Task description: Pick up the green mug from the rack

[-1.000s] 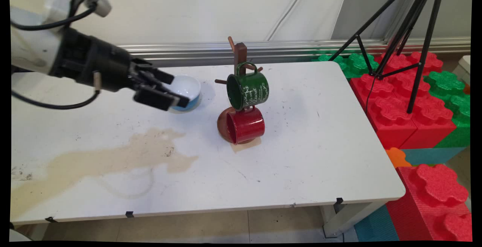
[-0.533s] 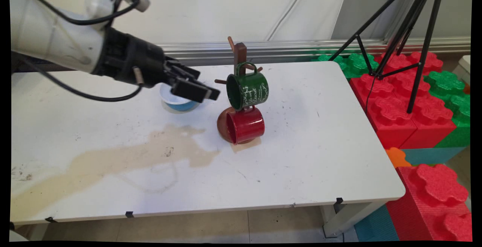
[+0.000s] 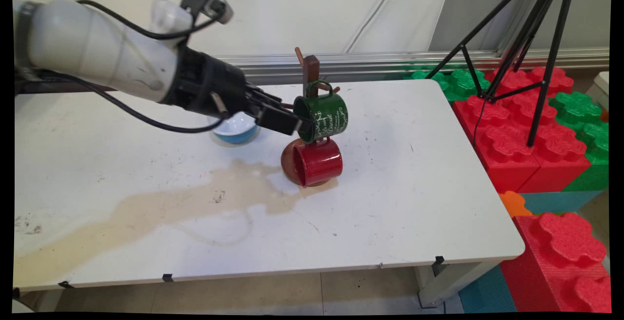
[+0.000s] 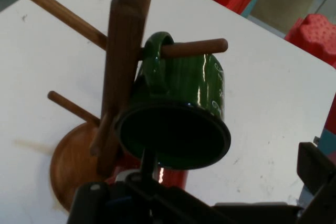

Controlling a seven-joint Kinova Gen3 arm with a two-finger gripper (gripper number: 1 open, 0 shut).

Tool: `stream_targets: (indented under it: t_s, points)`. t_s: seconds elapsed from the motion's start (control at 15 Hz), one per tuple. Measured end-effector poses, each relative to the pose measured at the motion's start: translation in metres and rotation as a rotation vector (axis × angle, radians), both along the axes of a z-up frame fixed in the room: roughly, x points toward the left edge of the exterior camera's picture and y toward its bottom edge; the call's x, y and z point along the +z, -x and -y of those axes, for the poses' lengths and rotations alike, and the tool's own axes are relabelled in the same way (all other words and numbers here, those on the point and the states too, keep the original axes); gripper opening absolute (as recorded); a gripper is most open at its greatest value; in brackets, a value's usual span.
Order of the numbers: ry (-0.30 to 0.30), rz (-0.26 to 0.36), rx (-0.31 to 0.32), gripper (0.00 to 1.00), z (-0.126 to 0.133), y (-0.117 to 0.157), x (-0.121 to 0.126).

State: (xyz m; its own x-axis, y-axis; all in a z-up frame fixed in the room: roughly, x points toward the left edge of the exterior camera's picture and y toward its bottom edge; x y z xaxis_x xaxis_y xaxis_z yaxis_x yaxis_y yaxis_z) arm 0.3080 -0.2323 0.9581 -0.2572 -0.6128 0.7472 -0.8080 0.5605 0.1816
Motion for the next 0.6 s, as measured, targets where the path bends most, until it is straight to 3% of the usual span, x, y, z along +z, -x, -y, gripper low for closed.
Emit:
stream_targets:
  t_s: [0.6]
  points:
    - [-0.035, -0.019, 0.051, 1.0, 0.022, 0.035, -0.028]
